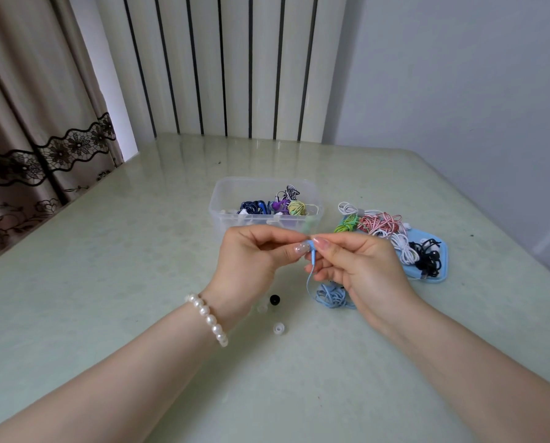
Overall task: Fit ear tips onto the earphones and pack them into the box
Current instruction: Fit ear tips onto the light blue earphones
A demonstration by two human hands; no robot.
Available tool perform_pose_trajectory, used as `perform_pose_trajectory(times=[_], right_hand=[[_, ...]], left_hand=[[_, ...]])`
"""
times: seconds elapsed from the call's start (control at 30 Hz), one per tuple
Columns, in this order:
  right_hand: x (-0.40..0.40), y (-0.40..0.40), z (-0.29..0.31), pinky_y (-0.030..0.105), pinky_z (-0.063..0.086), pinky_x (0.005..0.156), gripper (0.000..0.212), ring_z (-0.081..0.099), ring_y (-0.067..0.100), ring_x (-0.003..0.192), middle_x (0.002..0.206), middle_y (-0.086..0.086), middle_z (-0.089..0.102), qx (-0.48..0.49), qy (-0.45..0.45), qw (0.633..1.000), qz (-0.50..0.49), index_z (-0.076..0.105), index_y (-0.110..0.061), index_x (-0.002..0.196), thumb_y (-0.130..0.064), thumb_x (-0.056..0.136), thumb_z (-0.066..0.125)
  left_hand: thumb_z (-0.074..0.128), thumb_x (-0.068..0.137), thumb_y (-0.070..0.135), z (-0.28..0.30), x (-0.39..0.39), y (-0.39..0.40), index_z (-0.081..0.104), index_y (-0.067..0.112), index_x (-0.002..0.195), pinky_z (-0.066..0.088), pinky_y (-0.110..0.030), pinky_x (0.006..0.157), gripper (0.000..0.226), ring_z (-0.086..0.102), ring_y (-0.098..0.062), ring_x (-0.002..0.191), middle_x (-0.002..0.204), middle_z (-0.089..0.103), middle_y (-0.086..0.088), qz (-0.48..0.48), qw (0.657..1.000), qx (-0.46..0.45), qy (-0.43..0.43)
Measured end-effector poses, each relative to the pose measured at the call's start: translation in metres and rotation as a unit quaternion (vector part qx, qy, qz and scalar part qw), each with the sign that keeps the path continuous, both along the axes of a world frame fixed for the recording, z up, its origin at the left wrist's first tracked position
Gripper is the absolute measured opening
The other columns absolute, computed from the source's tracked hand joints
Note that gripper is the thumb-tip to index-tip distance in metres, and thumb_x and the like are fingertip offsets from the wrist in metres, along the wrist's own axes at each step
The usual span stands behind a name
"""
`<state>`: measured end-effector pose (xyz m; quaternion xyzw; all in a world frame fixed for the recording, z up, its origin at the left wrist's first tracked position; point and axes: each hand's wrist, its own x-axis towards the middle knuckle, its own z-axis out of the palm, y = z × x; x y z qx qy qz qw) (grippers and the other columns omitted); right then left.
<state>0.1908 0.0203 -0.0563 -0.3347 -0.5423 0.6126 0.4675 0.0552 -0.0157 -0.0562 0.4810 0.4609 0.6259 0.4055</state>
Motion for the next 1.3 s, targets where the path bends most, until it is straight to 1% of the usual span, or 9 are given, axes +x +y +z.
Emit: perform_pose_trajectory(times=[0.13, 0.23, 0.27, 0.4, 0.53, 0.7, 0.9, 1.17, 1.3], right_hand=[[-0.0004, -0.0003, -0.0002, 0.018, 0.047, 0.044, 0.009, 0.06, 0.015, 0.047, 0.057, 0.009, 0.064, -0.065, 0.01, 0.998, 0.016, 0.063, 0.003, 0.081, 0.003, 0.083, 0.054], [-0.0009, -0.0004, 0.0001, 0.018, 0.047, 0.043, 0.009, 0.06, 0.015, 0.046, 0.056, 0.008, 0.064, -0.096, 0.02, 0.995, 0.023, 0.061, 0.003, 0.081, 0.002, 0.084, 0.053], [-0.0006, -0.0005, 0.0, 0.018, 0.047, 0.043, 0.01, 0.06, 0.015, 0.046, 0.055, 0.008, 0.063, -0.097, 0.022, 0.995, 0.022, 0.061, 0.003, 0.08, 0.002, 0.084, 0.053], [0.0004, -0.0006, 0.0003, 0.018, 0.048, 0.047, 0.011, 0.062, 0.014, 0.05, 0.057, 0.006, 0.064, -0.062, 0.017, 0.998, 0.016, 0.064, 0.0, 0.08, 0.003, 0.084, 0.054], [-0.0003, -0.0016, 0.0012, 0.018, 0.05, 0.05, 0.013, 0.064, 0.015, 0.053, 0.058, 0.006, 0.067, -0.022, 0.021, 1.0, -0.002, 0.066, -0.004, 0.079, 0.004, 0.082, 0.055], [0.0007, -0.0015, 0.002, 0.018, 0.05, 0.051, 0.014, 0.064, 0.013, 0.055, 0.061, 0.003, 0.069, 0.011, 0.017, 0.999, -0.034, 0.066, -0.005, 0.079, 0.004, 0.082, 0.056], [0.0042, 0.0003, 0.0027, 0.018, 0.05, 0.051, 0.017, 0.063, 0.013, 0.054, 0.06, 0.004, 0.068, 0.026, 0.003, 0.999, -0.045, 0.067, -0.006, 0.075, 0.005, 0.082, 0.057], [0.0042, 0.0024, 0.002, 0.019, 0.05, 0.051, 0.017, 0.059, 0.013, 0.05, 0.056, 0.004, 0.066, 0.055, -0.022, 0.996, -0.064, 0.068, -0.008, 0.073, 0.006, 0.08, 0.059], [0.0056, 0.0043, 0.0025, 0.02, 0.051, 0.051, 0.017, 0.057, 0.01, 0.046, 0.054, 0.004, 0.064, 0.06, -0.058, 0.993, -0.078, 0.067, -0.007, 0.074, 0.006, 0.08, 0.06]], left_hand=[[0.069, 0.067, -0.014, -0.0067, -0.001, 0.0034, 0.07, 0.006, 0.061, 0.053, -0.018, 0.065, 0.021, 0.065, -0.008, 0.064, 0.064, 0.069, 0.007, 0.033, 0.995, 0.066, 0.069], [0.071, 0.067, -0.011, -0.0102, -0.0013, 0.004, 0.072, 0.006, 0.066, 0.054, -0.02, 0.07, 0.018, 0.065, -0.007, 0.069, 0.068, 0.069, 0.01, 0.056, 0.986, 0.099, 0.124], [0.071, 0.067, -0.012, -0.0094, -0.001, 0.0039, 0.071, 0.009, 0.063, 0.053, -0.019, 0.069, 0.021, 0.066, -0.007, 0.069, 0.068, 0.069, 0.009, 0.053, 0.988, 0.09, 0.115], [0.071, 0.068, -0.01, -0.0058, -0.0003, 0.0046, 0.068, 0.009, 0.072, 0.053, -0.016, 0.064, 0.02, 0.068, -0.007, 0.062, 0.062, 0.07, 0.006, 0.045, 0.997, 0.028, 0.048], [0.072, 0.07, -0.003, -0.0023, 0.0001, 0.0022, 0.071, 0.009, 0.073, 0.057, -0.023, 0.066, 0.012, 0.067, -0.011, 0.062, 0.064, 0.072, 0.0, 0.033, 0.999, 0.006, 0.021], [0.068, 0.073, -0.005, -0.0026, 0.0017, 0.0021, 0.071, 0.013, 0.077, 0.055, -0.017, 0.066, 0.018, 0.067, -0.007, 0.063, 0.066, 0.072, 0.006, 0.024, 1.0, -0.002, 0.006], [0.062, 0.076, -0.013, -0.0044, 0.0068, 0.0002, 0.071, 0.015, 0.085, 0.053, -0.017, 0.076, 0.031, 0.069, -0.006, 0.076, 0.074, 0.072, 0.01, -0.007, 1.0, 0.003, 0.027], [0.061, 0.076, -0.012, -0.0054, 0.0043, 0.002, 0.071, 0.006, 0.088, 0.05, -0.038, 0.094, 0.024, 0.067, -0.027, 0.096, 0.092, 0.072, -0.012, -0.038, 0.999, -0.03, -0.005], [0.061, 0.079, -0.009, -0.0075, 0.0044, 0.0025, 0.071, 0.006, 0.092, 0.049, -0.035, 0.096, 0.023, 0.066, -0.026, 0.1, 0.095, 0.072, -0.012, -0.052, 0.998, -0.038, 0.017]])
